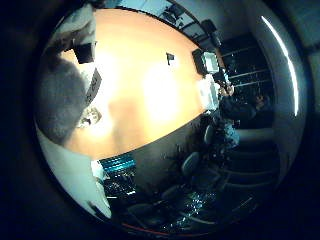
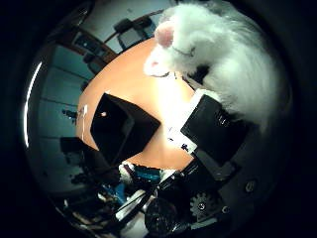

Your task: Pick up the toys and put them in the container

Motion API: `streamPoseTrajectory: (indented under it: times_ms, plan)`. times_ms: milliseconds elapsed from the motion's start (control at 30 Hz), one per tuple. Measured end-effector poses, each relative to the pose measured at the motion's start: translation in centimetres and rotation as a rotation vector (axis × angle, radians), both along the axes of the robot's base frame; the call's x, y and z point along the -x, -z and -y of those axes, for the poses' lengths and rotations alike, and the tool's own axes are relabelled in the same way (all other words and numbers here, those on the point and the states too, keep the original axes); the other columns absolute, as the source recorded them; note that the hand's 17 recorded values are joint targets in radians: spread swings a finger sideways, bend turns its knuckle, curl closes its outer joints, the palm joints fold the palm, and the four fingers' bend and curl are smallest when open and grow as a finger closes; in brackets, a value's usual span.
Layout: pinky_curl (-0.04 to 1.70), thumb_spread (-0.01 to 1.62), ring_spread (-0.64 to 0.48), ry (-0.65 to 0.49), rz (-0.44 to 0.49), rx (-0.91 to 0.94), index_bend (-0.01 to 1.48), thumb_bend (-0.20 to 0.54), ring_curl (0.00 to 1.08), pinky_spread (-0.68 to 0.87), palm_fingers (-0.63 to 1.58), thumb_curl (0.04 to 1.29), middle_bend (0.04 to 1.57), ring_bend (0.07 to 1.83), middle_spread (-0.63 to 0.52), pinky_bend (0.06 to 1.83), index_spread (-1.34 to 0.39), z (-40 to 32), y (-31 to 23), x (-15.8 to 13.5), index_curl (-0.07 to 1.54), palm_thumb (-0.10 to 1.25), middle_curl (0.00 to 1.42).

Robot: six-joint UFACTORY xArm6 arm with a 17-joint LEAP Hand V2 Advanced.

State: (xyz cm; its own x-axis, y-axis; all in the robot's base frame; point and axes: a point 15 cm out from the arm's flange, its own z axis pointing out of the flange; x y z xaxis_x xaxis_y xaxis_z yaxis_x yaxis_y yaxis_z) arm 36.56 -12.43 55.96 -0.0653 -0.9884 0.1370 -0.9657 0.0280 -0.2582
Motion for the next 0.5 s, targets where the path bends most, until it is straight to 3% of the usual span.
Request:
streamPoseTrajectory:
  times_ms: [500]
  plan:
    - [0.83,0.92,-0.20,-0.295,-0.001,-0.083,1.04,-0.016,0.65,-0.23,1.13,0.73,1.33,1.39,-0.15,1.19,-0.25,-22.8,-0.3,1.6,0.86,1.01,0.74]
